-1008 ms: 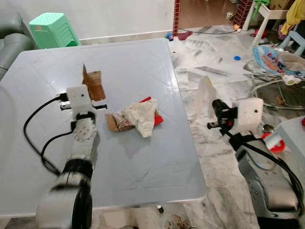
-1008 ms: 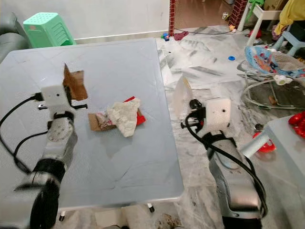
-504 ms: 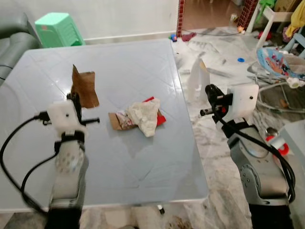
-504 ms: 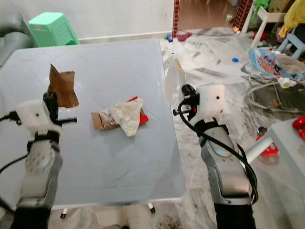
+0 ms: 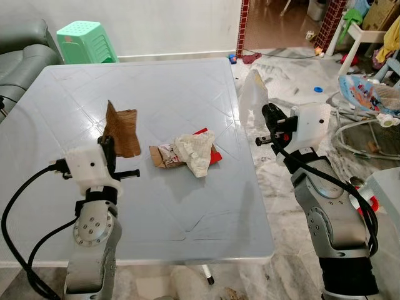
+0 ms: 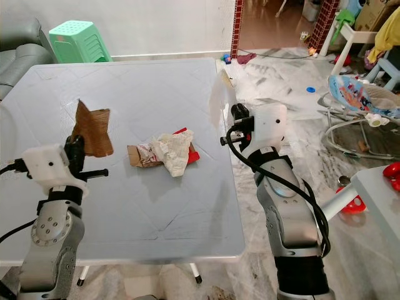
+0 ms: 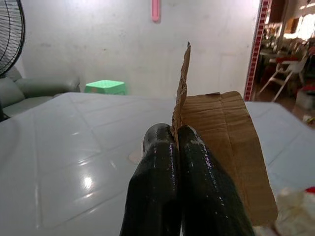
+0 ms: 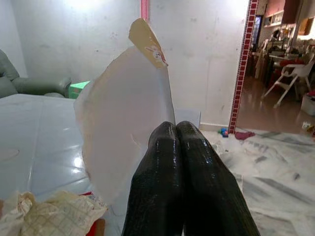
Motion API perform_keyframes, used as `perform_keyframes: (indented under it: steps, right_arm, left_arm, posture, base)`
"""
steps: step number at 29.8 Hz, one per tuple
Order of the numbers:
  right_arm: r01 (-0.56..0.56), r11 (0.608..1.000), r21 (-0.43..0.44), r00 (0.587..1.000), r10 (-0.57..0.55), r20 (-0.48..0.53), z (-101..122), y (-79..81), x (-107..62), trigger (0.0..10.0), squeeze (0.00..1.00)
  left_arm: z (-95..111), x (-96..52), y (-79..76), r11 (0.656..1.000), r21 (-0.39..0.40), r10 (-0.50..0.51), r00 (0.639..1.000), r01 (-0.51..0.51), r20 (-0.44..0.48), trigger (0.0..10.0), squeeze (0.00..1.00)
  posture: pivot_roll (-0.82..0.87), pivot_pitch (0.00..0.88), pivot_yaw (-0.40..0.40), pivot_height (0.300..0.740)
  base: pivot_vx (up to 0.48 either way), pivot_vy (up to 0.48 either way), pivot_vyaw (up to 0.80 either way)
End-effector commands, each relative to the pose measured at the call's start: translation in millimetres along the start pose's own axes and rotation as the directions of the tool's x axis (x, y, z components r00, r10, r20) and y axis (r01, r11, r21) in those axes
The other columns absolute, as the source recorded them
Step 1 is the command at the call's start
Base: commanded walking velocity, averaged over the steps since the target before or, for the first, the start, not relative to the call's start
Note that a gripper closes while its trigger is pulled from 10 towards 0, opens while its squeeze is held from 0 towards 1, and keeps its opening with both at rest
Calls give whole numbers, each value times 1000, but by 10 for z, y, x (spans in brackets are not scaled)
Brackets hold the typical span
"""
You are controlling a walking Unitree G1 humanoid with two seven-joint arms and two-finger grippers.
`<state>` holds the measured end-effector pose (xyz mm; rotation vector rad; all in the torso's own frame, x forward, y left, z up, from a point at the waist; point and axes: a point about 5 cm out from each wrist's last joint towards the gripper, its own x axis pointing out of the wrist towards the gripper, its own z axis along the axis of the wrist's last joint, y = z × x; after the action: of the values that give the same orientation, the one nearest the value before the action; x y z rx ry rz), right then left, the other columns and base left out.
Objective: Picking trash to rubbish bin
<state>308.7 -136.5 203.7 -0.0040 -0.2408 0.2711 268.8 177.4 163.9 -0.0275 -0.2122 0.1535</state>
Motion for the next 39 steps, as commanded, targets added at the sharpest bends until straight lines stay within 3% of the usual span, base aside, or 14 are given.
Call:
perform_keyframes:
  steps: [1,34,39]
  right_arm:
    - [-10,1000,-5,1000,10,14,31,7,18,0,0]
    - [12,1000,-5,1000,-12,4,-2,-11,59,0,0]
    - [14,1000,-8,1000,-14,3,-2,-15,60,0,0]
  left_arm:
    - [51,-7,-1,1000,-2,6,1000,-6,5,0,0]
    - [66,14,-146,996,-74,-56,997,52,-57,0,0]
    - [81,7,-199,993,-90,-75,996,70,-55,0,0]
  posture:
    - [27,12,3,740]
    - [24,15,1,740]
    - [25,14,0,740]
  base:
    - [0,360,0]
    - [0,427,0]
    - [0,0,0]
